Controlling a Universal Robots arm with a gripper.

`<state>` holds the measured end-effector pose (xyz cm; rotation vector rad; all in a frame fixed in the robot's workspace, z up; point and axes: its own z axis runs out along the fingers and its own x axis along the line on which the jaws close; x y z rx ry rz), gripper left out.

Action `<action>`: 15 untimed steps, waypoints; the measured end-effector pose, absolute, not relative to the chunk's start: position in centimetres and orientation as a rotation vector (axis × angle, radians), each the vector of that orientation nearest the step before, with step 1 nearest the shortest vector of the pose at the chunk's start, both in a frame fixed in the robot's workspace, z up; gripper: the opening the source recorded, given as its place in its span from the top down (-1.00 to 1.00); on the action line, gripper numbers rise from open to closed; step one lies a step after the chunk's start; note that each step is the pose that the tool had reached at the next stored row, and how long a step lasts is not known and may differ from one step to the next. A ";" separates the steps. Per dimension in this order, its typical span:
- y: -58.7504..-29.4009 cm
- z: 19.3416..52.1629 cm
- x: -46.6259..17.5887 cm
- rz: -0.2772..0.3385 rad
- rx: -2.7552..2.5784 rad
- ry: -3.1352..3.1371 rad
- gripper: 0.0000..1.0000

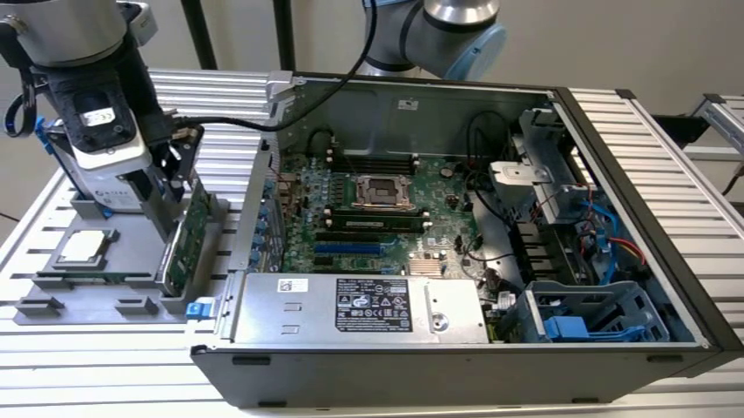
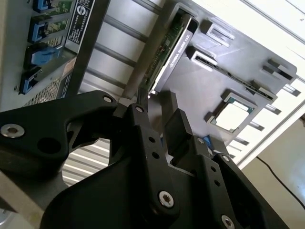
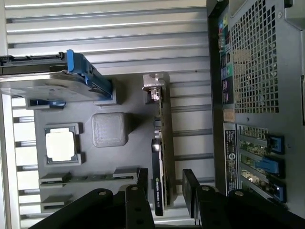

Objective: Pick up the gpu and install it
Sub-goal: 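Pick up the gpu and move the gpu toward the slot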

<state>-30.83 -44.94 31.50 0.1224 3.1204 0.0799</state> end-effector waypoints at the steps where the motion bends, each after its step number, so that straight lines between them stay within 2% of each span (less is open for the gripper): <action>1: -44.9 31.4 -30.8 0.080 0.122 3.120 -1.00; 15: -44.9 29.9 -30.8 0.080 0.138 3.120 -1.00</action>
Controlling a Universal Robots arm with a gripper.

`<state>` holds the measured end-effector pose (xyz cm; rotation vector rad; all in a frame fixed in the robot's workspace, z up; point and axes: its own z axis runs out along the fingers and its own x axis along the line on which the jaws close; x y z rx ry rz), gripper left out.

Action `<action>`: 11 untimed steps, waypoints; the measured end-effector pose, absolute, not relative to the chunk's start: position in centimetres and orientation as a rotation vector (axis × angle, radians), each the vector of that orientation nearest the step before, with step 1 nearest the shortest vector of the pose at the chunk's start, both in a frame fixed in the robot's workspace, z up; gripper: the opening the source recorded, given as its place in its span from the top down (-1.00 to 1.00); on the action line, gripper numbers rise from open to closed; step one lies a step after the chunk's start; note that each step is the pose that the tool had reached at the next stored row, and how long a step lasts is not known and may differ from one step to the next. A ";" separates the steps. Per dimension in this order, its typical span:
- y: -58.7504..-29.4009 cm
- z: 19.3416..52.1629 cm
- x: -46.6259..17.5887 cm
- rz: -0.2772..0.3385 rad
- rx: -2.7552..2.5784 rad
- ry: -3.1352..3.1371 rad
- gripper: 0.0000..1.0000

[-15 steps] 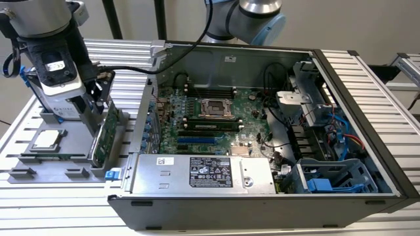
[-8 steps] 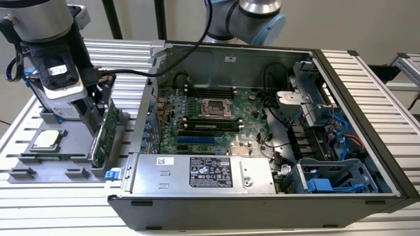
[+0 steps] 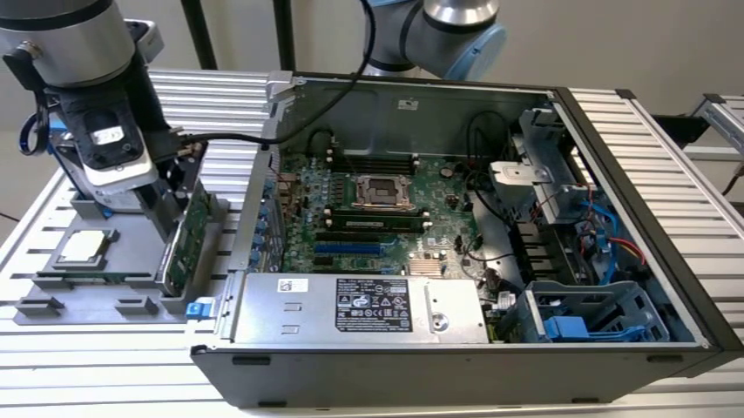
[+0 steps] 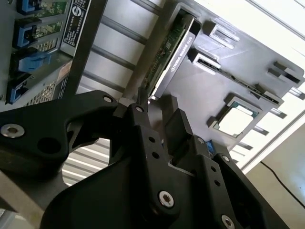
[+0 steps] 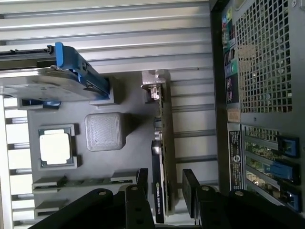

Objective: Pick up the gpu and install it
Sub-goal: 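Pick up the gpu and move the gpu toward the slot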

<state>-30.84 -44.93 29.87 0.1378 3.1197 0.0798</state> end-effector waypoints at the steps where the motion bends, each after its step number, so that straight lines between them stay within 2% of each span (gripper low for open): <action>1: -44.9 29.8 -30.8 0.080 0.140 3.120 -1.00; 11: -44.9 28.8 -30.8 0.080 0.140 3.120 -1.00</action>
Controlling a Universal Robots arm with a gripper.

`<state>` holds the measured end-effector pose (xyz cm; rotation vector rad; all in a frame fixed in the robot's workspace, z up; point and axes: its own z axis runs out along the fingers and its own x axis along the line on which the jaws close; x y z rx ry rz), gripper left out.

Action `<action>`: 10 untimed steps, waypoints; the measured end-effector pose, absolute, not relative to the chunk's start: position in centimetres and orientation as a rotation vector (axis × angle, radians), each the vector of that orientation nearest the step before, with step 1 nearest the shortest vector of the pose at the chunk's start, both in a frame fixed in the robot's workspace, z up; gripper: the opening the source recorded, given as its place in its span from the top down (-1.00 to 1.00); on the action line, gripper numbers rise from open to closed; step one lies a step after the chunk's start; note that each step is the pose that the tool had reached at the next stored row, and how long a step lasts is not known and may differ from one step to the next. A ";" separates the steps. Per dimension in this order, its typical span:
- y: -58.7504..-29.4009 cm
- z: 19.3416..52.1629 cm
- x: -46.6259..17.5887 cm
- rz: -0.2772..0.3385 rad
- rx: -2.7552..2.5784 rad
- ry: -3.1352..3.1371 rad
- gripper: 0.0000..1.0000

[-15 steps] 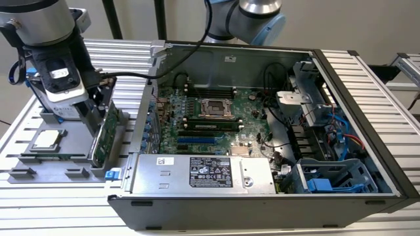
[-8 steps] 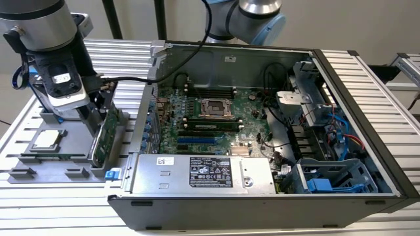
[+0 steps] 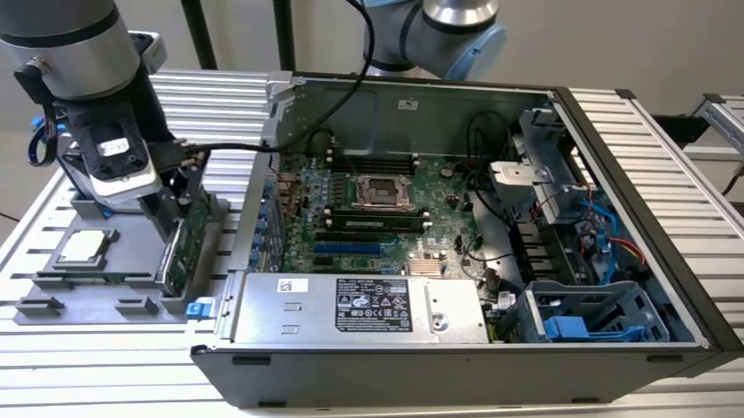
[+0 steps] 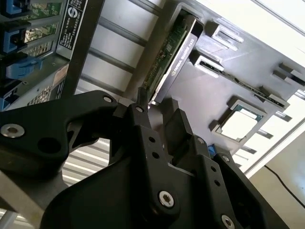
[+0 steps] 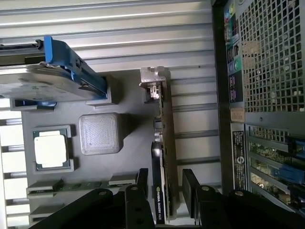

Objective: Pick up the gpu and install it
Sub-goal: 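Pick up the gpu and move the gpu toward the slot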

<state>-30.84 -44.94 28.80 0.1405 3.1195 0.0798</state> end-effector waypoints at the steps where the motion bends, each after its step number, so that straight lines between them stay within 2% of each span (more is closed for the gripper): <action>1: -44.9 28.7 -30.8 0.080 0.141 3.120 -1.00; 10: -44.9 28.0 -30.8 0.080 0.141 3.120 -1.00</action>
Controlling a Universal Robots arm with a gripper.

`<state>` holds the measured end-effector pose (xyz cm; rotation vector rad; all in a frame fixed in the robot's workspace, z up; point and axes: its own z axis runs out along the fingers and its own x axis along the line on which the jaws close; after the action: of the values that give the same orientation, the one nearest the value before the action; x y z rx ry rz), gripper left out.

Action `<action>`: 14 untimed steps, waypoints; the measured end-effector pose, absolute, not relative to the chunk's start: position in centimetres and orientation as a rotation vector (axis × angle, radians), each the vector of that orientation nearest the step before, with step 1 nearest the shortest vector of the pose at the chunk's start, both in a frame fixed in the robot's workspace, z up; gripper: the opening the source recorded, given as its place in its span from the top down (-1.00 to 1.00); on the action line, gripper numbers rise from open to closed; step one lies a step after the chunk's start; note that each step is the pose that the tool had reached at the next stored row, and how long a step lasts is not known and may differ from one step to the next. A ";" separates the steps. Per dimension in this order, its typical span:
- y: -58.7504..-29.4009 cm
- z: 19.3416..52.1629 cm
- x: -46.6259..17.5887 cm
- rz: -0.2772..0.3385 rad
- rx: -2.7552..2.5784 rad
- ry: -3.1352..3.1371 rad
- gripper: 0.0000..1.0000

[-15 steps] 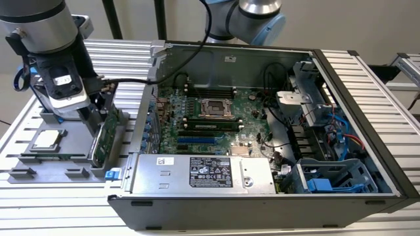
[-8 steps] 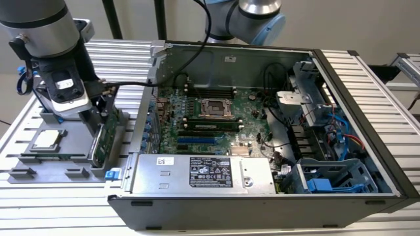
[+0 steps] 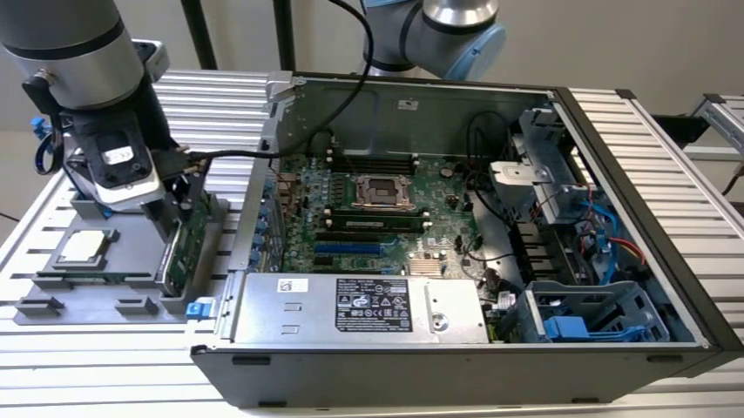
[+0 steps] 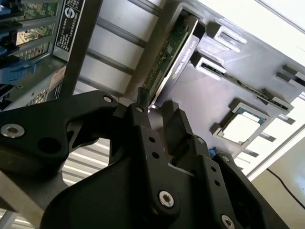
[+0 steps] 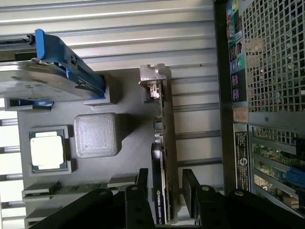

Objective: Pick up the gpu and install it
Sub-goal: 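Pick up the gpu and move the gpu toward the slot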

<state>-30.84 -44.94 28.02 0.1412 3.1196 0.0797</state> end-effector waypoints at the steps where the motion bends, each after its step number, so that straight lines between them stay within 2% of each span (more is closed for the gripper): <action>1: -44.9 28.0 -30.8 0.080 0.141 3.120 -1.00; 14: -44.9 26.4 -31.0 0.080 0.141 3.120 -1.00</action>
<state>-31.02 -44.94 26.39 0.1410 3.1200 0.0796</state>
